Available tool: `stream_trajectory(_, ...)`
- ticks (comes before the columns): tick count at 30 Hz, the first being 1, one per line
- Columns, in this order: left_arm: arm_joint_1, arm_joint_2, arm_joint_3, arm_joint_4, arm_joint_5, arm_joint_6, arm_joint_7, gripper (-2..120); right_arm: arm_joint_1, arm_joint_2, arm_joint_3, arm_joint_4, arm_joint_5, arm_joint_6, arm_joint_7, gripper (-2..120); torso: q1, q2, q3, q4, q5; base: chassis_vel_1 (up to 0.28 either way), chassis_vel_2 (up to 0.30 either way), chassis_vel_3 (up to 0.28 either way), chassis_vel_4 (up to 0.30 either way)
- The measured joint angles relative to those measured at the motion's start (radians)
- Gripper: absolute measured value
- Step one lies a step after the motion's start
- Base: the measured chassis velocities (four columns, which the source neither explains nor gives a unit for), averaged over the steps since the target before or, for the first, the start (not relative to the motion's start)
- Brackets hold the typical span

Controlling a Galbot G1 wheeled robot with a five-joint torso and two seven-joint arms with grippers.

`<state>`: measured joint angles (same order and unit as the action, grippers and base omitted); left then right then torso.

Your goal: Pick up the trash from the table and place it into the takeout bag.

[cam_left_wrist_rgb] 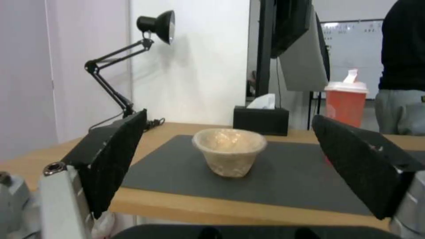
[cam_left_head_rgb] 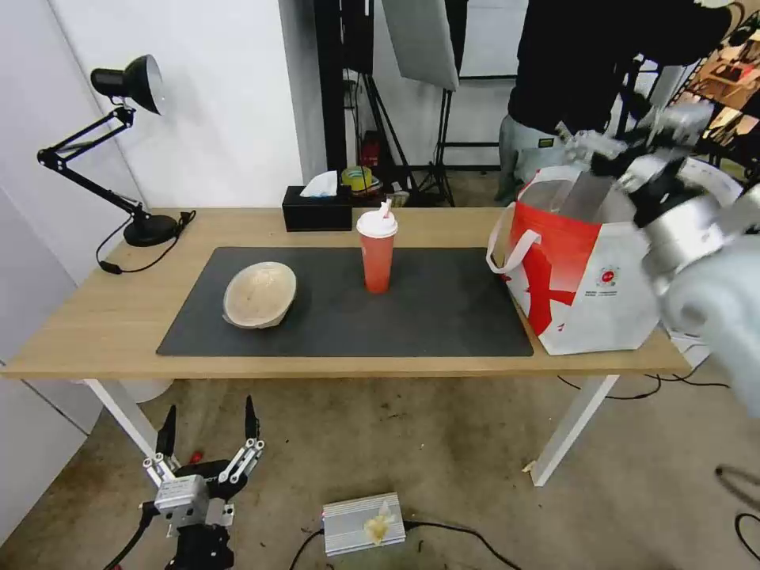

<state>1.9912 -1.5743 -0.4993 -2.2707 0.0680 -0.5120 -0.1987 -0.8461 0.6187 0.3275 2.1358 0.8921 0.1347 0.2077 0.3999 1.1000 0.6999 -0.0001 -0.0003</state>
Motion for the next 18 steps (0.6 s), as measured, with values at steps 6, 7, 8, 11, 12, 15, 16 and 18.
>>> stream_trajectory(6,-0.007,0.012,-0.012,-0.004,-0.023,0.001,-0.001,100,-0.230,0.095,-0.015,0.158,-0.151,0.009,0.132,100,0.000,0.000,0.000,0.0000,0.0000,0.000,0.000,0.000,0.000)
stream_trajectory(7,-0.007,0.012,-0.012,-0.004,-0.023,0.001,-0.001,100,-0.230,0.095,-0.015,0.158,-0.151,0.009,0.132,100,0.000,0.000,0.000,0.0000,0.0000,0.000,0.000,0.000,0.000)
stream_trajectory(8,-0.008,0.012,-0.012,-0.002,-0.026,0.001,0.000,100,-0.277,0.112,-0.022,0.170,-0.189,0.015,0.145,100,0.000,0.000,0.000,0.0001,0.0000,0.000,0.000,0.000,0.000)
stream_trajectory(11,-0.012,0.009,-0.007,0.001,-0.030,0.002,-0.001,100,-0.413,0.160,-0.045,0.184,-0.295,0.040,0.183,100,0.000,0.000,0.000,0.0000,0.0000,0.000,0.000,0.000,0.000)
stream_trajectory(12,-0.012,0.009,-0.007,0.001,-0.030,0.002,-0.001,100,-0.413,0.160,-0.045,0.184,-0.295,0.040,0.183,100,0.000,0.000,0.000,0.0000,0.0000,0.000,0.000,0.000,0.000)
stream_trajectory(15,-0.013,0.007,0.001,0.001,-0.030,0.002,0.000,100,-0.503,0.204,-0.077,0.182,-0.404,0.053,0.237,100,0.000,0.000,0.000,0.0000,0.0001,0.000,0.000,0.000,0.000)
stream_trajectory(16,-0.013,0.007,0.001,0.001,-0.030,0.002,0.000,100,-0.503,0.204,-0.077,0.182,-0.404,0.053,0.237,100,0.000,0.000,0.000,0.0000,0.0001,0.000,0.000,0.000,0.000)
stream_trajectory(18,-0.013,0.008,0.003,0.001,-0.030,0.002,0.000,100,-0.538,0.229,-0.096,0.176,-0.461,0.049,0.271,100,0.000,0.000,0.000,0.0002,0.0001,0.000,0.000,0.000,0.000)
